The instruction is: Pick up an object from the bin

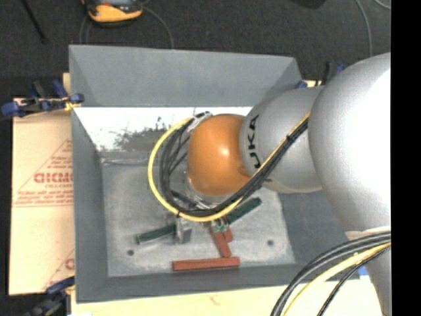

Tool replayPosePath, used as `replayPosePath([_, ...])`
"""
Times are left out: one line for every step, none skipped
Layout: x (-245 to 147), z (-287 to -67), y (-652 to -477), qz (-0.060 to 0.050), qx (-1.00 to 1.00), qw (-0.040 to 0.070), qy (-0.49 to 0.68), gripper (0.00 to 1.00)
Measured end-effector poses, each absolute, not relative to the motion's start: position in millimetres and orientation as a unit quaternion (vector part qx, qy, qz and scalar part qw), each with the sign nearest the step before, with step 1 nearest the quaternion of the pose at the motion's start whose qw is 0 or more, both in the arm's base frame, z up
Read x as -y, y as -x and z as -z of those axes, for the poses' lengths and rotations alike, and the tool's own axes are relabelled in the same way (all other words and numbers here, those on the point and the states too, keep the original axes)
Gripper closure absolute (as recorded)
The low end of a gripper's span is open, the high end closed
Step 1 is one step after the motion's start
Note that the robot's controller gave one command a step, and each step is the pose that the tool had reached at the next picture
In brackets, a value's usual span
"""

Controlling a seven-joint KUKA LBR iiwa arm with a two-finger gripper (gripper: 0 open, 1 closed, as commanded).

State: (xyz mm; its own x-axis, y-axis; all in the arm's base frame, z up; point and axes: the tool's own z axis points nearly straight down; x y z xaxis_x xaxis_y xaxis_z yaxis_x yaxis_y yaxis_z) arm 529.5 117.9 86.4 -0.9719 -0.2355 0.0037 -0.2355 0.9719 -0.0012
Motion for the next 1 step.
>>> replayPosePath([-108.5, -253.2, -489.7, 0.000, 0.987, -0.002, -0.159, 1.00])
